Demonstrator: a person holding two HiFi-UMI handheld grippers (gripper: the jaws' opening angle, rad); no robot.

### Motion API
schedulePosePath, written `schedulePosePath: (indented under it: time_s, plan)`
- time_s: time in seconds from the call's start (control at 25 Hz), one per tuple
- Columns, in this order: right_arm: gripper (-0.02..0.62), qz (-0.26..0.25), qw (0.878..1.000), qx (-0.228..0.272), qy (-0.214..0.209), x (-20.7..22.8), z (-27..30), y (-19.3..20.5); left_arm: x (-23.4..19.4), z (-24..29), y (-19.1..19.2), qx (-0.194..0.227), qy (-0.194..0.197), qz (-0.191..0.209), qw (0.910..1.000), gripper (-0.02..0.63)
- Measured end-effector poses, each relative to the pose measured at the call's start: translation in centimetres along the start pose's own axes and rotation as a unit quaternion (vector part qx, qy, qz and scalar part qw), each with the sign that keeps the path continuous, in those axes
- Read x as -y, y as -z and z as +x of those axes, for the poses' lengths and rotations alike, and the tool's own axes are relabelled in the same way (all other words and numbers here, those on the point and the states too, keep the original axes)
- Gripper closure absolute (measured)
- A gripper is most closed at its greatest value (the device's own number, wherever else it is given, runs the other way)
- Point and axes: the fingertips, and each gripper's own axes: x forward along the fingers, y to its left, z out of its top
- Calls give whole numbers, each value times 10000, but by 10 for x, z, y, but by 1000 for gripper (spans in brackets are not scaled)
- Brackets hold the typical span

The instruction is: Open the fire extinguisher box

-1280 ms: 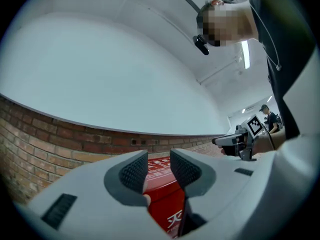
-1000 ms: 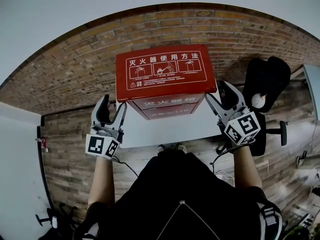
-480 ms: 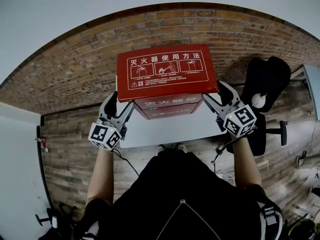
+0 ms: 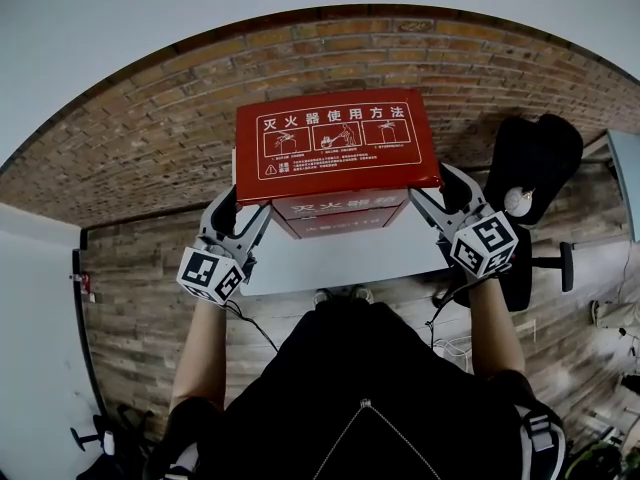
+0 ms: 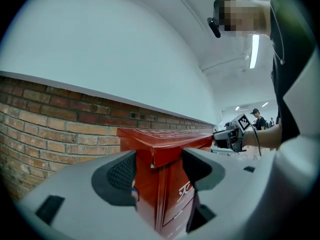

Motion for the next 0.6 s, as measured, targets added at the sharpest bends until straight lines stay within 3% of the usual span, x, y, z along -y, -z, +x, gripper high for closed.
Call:
schedulePosePath:
  time_s: [0.28,0.4,0.6]
  plan:
    - [295,123,9997,166,-124,-2,-9,-32,3,-3,-36,365,54,-209,9991,270]
    - [295,219,9987,443,-115,2,-7,-63,0,2,-64,509,-40,42,9987,272]
    - [295,-136,9953,955,-37,15,7,-117,-17,20,-112,916,-188,358,9950,272]
